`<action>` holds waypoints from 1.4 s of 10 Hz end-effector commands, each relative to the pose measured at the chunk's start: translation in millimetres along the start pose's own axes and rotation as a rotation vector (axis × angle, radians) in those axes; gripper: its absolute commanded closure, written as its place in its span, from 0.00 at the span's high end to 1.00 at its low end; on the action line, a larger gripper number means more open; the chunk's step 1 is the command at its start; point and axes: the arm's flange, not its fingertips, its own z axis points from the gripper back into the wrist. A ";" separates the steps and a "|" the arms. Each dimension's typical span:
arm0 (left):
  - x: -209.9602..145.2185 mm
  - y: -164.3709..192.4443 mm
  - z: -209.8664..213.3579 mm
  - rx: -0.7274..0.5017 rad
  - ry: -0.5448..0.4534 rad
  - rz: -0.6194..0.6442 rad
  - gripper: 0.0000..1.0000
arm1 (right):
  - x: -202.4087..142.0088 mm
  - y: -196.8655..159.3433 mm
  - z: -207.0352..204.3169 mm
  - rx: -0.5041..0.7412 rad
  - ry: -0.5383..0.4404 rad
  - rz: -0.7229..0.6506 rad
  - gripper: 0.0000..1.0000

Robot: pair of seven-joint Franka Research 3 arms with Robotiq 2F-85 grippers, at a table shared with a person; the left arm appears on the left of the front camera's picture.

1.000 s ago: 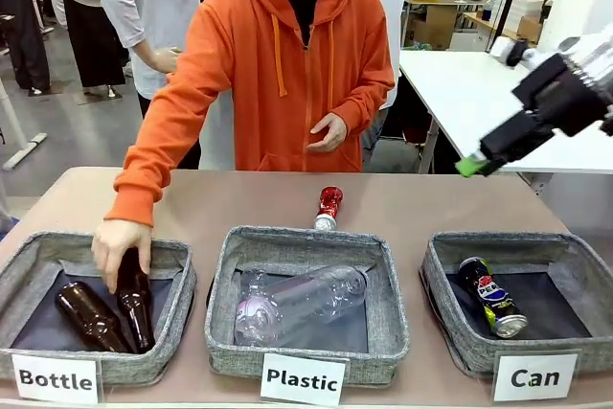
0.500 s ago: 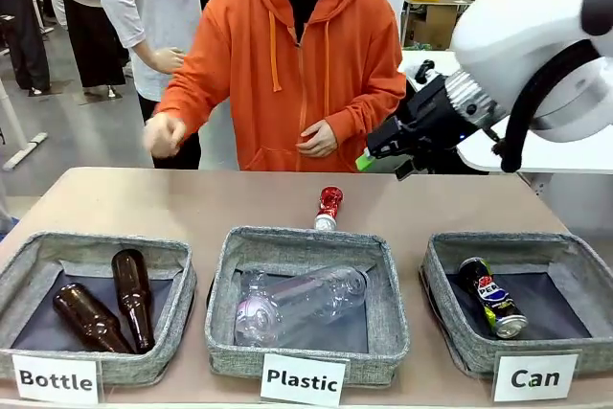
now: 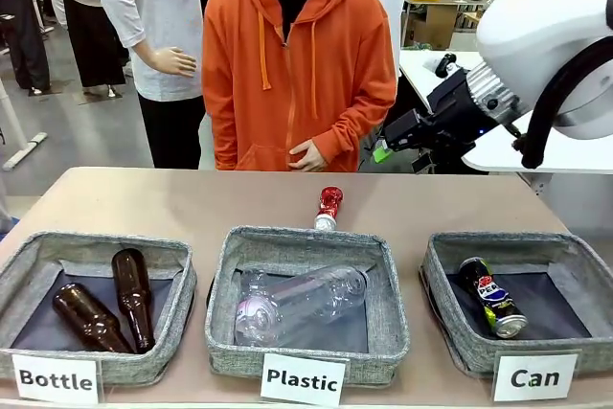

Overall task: Sort the can waste into the basket.
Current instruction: Pick up the can waste from the table and place it in the right Fabric basket.

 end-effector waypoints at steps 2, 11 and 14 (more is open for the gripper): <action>5.6 16.7 -84.5 0.024 0.235 0.049 1.00 | 37.6 13.5 -46.6 -0.162 -0.079 -0.125 1.00; 7.1 25.3 -104.1 0.015 0.236 0.032 1.00 | 93.9 53.9 -229.1 -0.510 0.263 -0.090 1.00; 7.1 25.3 -104.1 0.015 0.236 0.032 1.00 | 99.9 29.7 -243.3 -0.581 0.242 -0.101 1.00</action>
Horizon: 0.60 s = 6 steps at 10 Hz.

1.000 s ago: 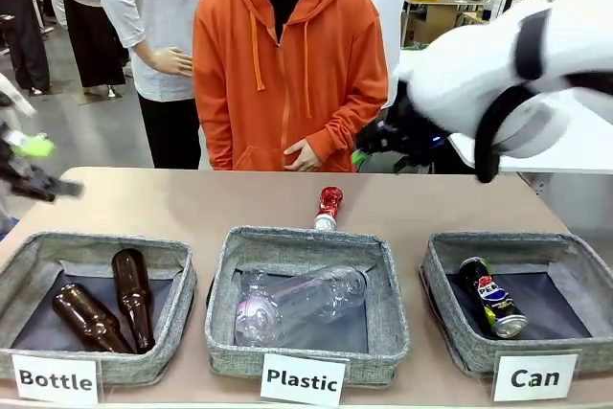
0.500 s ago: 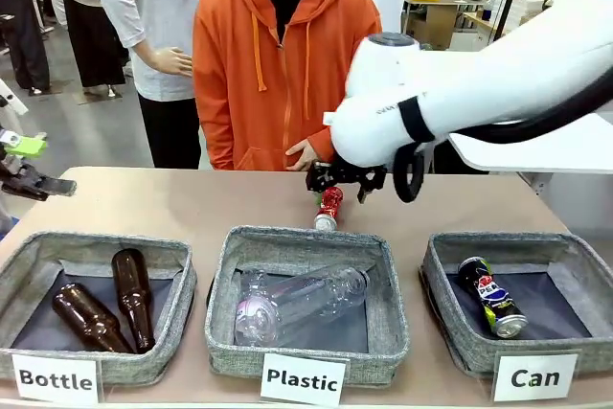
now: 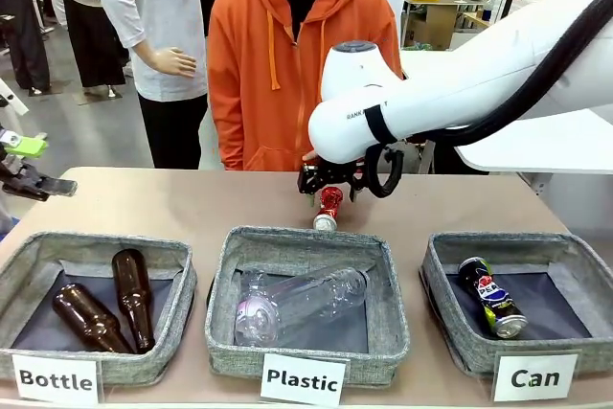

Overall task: Sort the can waste into the basket.
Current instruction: Pick up the can waste from the table and place it in the right Fabric basket.

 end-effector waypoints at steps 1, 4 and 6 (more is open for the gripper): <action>1.1 -2.9 -2.7 -0.015 -0.017 -0.011 1.00 | 3.7 -2.8 -2.1 -0.060 -0.025 -0.041 1.00; 1.1 -2.9 -2.7 -0.015 -0.017 -0.011 1.00 | 2.6 -19.4 -23.4 -0.050 -0.028 -0.052 1.00; 1.1 -2.9 -2.7 -0.015 -0.017 -0.011 1.00 | -0.9 -22.3 -25.0 -0.044 -0.024 -0.048 1.00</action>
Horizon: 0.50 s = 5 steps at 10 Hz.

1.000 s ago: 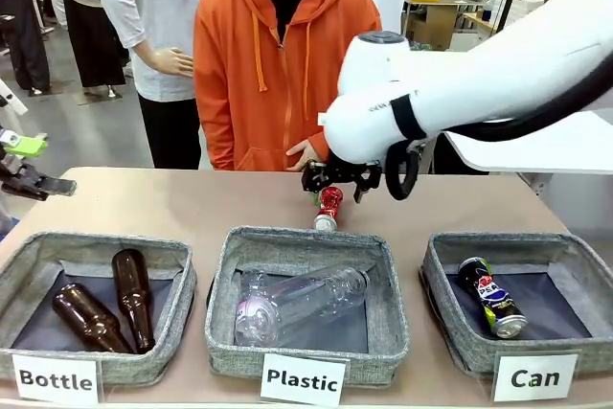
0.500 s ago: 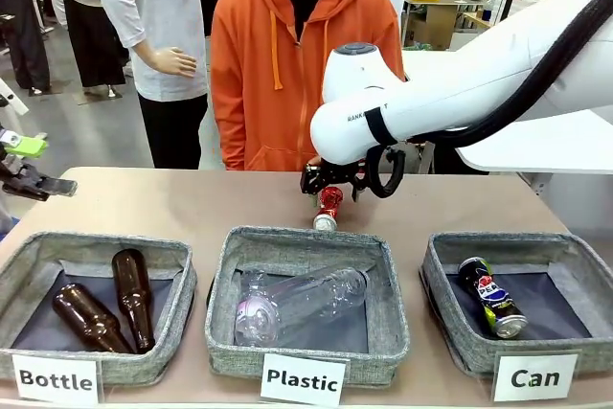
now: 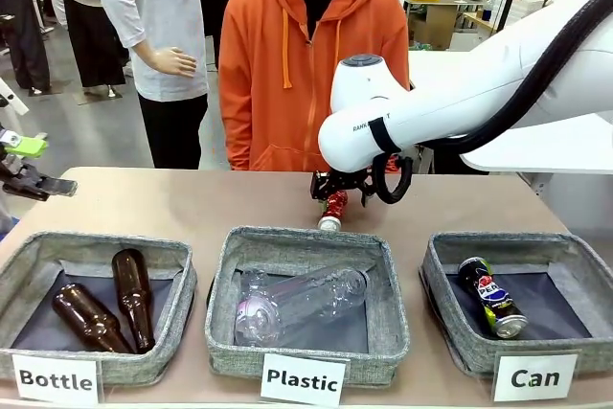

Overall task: Sort the can waste into the basket.
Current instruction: Pick up the can waste from the table and place it in the right Fabric basket.

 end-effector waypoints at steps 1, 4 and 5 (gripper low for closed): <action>1.1 -2.9 -2.6 -0.015 -0.017 -0.011 1.00 | -7.9 -3.4 0.1 -0.015 -0.031 -0.024 1.00; 1.1 -2.9 -2.6 -0.015 -0.017 -0.011 1.00 | -6.7 -3.8 -2.7 -0.009 0.018 -0.021 0.40; 1.1 -2.9 -2.6 -0.015 -0.017 -0.011 1.00 | -6.7 -3.9 -3.6 -0.001 0.027 -0.025 0.00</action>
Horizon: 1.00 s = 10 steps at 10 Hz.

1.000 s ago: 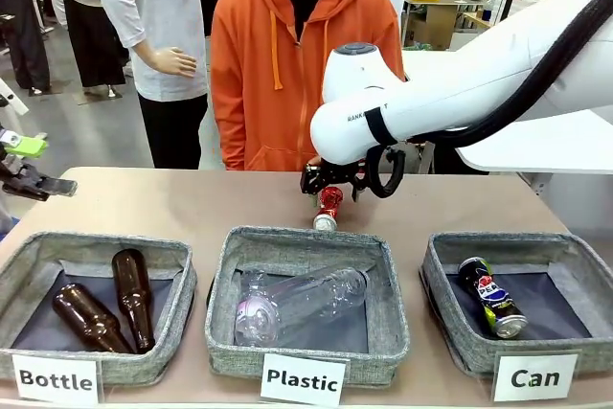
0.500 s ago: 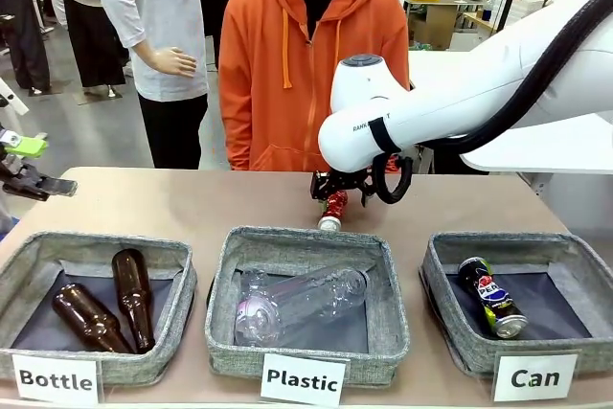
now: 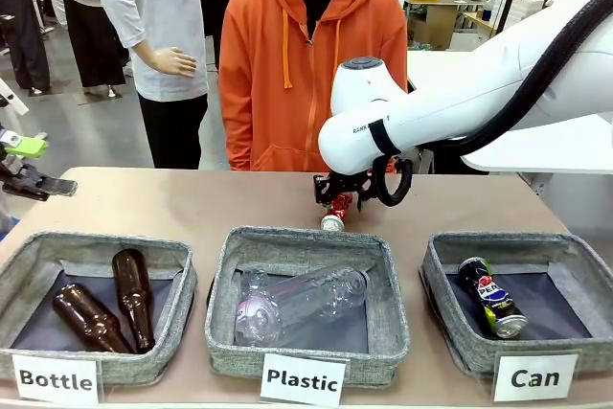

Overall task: Sort the can waste into the basket.
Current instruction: Pick up the can waste from the table and place it in the right Fabric basket.

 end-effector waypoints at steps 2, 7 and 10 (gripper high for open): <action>1.1 -2.9 -2.6 -0.015 -0.017 -0.011 1.00 | -4.1 -1.7 -4.6 0.009 0.034 -0.020 0.00; 1.1 -2.9 -2.6 -0.015 -0.017 -0.011 1.00 | -4.8 -3.1 -5.1 0.023 0.048 -0.028 0.00; 1.1 -2.9 -2.6 -0.015 -0.017 -0.011 1.00 | -7.2 -14.6 14.9 0.089 0.053 0.004 0.00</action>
